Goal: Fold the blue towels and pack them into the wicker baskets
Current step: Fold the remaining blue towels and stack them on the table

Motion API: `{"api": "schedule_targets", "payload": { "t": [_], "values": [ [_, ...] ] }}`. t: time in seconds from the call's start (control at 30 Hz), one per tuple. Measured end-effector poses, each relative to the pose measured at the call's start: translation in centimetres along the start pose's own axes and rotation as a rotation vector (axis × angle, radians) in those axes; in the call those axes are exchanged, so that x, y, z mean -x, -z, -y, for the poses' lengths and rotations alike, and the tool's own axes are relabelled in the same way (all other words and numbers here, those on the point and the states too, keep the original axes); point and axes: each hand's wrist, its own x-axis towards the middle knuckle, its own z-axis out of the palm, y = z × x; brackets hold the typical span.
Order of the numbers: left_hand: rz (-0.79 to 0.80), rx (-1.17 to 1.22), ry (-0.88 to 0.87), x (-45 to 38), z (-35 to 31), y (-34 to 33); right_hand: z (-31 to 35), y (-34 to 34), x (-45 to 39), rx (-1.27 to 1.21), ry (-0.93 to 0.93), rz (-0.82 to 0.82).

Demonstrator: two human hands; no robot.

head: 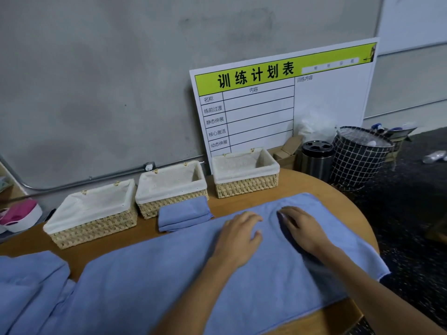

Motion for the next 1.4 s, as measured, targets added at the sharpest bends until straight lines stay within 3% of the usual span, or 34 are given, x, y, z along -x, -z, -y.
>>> {"api": "schedule_targets", "payload": {
  "t": [0.17, 0.6, 0.77, 0.93, 1.1, 1.27, 1.4],
  "values": [
    [0.239, -0.232, 0.027, -1.8, -0.9, -4.3, -3.2, 2.2, 0.8, 0.187, 0.047, -0.027],
    [0.297, -0.211, 0.064, -2.0, -0.6, -4.8, -3.3, 5.2, 2.1, 0.326, -0.060, 0.315],
    [0.292, -0.195, 0.079, -1.9, -0.4, -5.0, -3.0, 5.5, 2.6, 0.358, -0.089, 0.225],
    [0.300, -0.199, 0.076, -1.9, -0.4, -5.1, -3.1, 5.7, 3.0, 0.385, -0.107, 0.256],
    [0.303, -0.208, 0.084, -1.9, -0.6, -4.9, -2.2, 5.0, 2.3, 0.372, -0.085, 0.135],
    [0.290, -0.199, 0.090, -1.9, -0.5, -5.1, -2.8, 4.2, 2.0, 0.311, -0.053, 0.185],
    [0.271, -0.193, 0.090, -1.9, -0.5, -5.1, -3.1, 4.5, 2.1, 0.223, -0.022, 0.056]
  ]
}}
